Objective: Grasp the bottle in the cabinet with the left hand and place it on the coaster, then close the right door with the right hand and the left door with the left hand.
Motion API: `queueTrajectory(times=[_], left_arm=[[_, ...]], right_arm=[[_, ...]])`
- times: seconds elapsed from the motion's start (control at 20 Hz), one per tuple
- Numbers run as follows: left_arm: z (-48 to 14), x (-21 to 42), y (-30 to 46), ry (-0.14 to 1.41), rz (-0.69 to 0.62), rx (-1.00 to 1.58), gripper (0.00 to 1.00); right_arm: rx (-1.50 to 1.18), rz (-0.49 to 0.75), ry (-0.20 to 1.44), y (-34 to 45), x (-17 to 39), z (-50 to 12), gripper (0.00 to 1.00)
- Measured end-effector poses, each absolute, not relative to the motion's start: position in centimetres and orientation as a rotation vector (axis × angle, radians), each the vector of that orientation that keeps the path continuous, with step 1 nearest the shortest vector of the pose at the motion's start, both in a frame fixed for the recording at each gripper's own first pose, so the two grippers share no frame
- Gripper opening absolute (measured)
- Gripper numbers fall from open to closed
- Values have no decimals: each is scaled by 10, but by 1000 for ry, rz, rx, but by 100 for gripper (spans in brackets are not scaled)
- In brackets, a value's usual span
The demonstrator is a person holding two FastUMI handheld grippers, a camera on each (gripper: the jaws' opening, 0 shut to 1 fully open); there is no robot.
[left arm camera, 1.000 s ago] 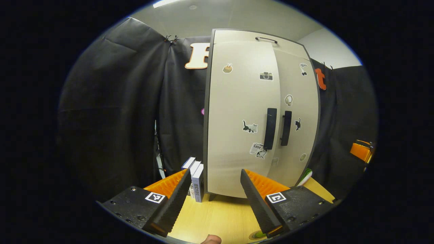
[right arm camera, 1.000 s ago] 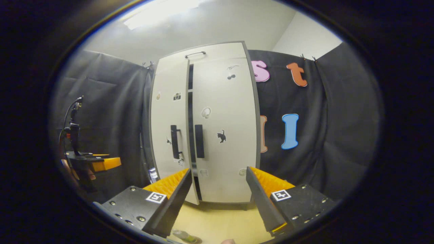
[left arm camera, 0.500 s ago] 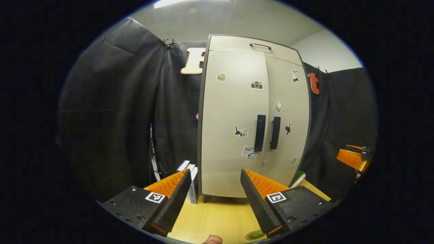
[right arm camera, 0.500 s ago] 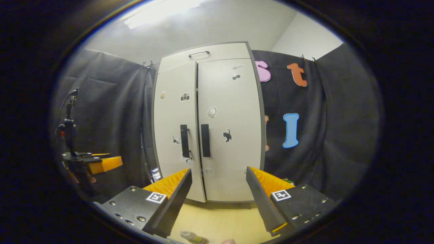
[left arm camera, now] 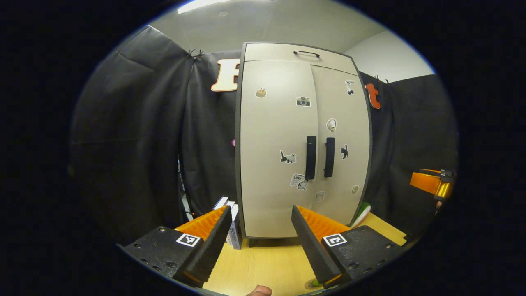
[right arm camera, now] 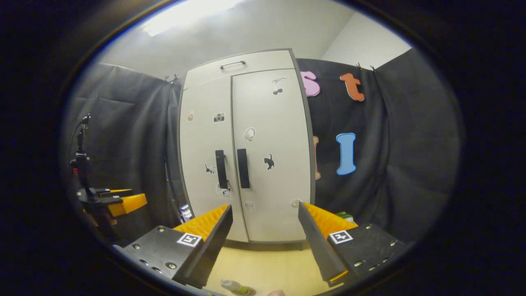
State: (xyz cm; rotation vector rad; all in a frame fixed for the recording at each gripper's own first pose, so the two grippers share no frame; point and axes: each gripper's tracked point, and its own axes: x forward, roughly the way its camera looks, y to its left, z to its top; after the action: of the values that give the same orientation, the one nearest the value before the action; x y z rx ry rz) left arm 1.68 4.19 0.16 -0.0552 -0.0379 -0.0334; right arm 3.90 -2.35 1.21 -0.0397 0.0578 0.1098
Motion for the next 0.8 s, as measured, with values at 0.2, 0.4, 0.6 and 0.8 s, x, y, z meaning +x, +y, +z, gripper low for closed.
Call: queueTrajectory(times=[0.2, 0.4, 0.6, 0.8], left_arm=[[2, 24, 41, -28, -47, -44, 93], [6, 29, 38, -38, -65, -25, 93], [10, 30, 34, -49, -90, -31, 93], [6, 32, 31, -50, -113, -53, 91]], right_arm=[[-48, 108, 61, -22, 39, 11, 97], [-23, 88, 46, -28, 41, 17, 97], [-20, 73, 40, -29, 41, 20, 97], [-34, 84, 53, -18, 39, 12, 97]])
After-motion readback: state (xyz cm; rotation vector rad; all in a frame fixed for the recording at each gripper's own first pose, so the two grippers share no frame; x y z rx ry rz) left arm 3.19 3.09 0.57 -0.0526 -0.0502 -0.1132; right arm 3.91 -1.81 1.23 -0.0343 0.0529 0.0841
